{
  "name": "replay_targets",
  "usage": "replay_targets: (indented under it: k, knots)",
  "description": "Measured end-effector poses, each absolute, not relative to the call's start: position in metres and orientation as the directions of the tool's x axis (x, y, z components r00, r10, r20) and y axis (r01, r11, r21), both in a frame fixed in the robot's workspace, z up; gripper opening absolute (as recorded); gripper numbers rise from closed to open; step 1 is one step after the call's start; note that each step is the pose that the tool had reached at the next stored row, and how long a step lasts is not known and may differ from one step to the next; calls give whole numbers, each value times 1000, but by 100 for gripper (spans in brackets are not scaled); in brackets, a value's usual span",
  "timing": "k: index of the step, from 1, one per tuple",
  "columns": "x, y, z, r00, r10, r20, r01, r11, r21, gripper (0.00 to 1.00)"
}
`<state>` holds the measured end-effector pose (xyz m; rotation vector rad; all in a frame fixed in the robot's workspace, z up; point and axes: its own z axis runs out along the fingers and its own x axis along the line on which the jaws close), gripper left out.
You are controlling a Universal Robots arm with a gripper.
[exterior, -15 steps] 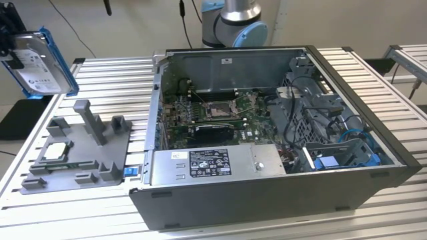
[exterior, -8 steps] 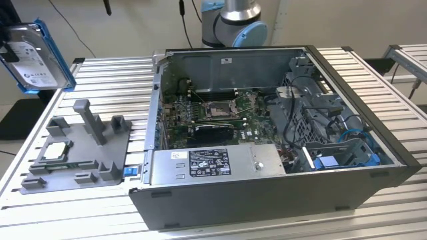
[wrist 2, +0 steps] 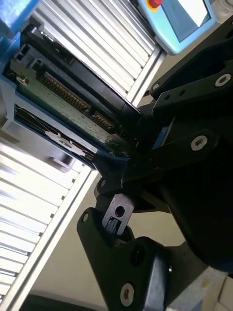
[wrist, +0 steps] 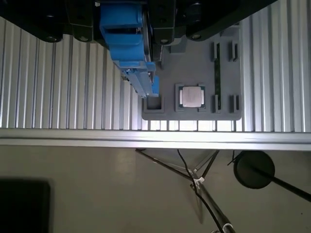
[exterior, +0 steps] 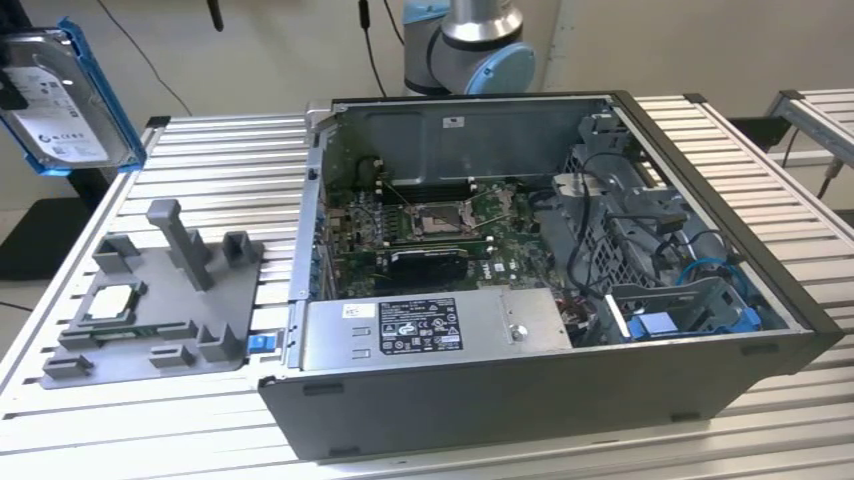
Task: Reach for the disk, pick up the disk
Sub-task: 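Pick up the disk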
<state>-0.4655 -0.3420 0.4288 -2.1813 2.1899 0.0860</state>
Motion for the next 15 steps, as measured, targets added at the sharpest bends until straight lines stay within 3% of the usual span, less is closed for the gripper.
replay_targets:
  k: [15]
  knots:
    - [-466,-342,465,-4,-997,-74,-1000,4,4,0]
